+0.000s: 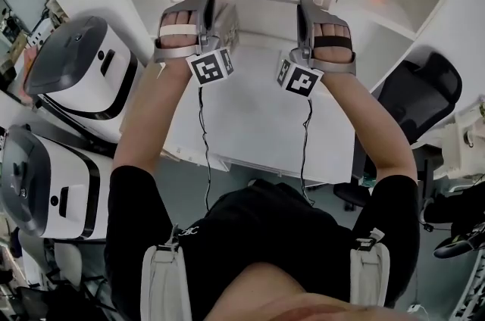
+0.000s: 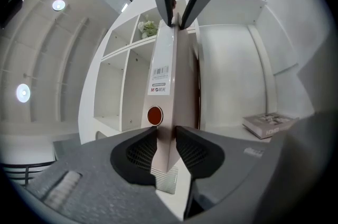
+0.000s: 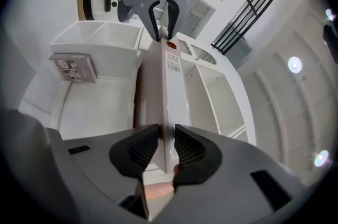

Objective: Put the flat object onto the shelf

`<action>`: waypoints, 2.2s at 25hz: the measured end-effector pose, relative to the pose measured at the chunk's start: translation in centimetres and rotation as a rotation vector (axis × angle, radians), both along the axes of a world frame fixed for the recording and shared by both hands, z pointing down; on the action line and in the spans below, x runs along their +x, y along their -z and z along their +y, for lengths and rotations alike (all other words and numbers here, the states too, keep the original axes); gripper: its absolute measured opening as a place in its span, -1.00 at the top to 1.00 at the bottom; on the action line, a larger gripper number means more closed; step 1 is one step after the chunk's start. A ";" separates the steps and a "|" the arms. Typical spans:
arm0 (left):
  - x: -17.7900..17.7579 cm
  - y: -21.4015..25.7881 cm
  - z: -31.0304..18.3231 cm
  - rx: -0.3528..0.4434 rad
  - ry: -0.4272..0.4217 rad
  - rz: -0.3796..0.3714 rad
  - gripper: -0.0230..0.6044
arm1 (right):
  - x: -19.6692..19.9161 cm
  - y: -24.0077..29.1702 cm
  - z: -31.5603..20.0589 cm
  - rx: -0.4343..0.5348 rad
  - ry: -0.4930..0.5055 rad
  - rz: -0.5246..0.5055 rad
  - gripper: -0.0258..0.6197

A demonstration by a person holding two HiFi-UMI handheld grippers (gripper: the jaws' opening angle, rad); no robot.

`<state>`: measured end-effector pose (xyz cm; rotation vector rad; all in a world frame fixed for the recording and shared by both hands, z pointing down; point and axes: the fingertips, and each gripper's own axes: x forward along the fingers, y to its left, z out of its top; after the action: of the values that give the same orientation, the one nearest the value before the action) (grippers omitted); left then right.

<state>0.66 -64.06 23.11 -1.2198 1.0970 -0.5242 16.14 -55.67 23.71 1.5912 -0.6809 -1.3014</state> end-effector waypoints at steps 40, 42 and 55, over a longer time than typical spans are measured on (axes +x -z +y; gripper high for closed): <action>3.9 -2.8 -12.1 -0.733 -0.207 -0.033 0.63 | 3.8 -0.1 -8.9 -0.183 0.039 -0.814 0.84; 3.7 -2.6 -12.0 -0.787 -0.248 0.016 0.62 | 3.9 0.2 -8.7 -0.177 0.066 -0.882 0.84; 0.9 -2.4 -7.0 -1.101 -0.654 0.767 0.73 | 1.9 -0.3 -4.6 0.247 0.364 -1.179 0.92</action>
<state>1.61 -71.04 25.53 -2.7784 0.9017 -0.0889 18.02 -60.30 24.00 2.4934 -1.6099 -0.5544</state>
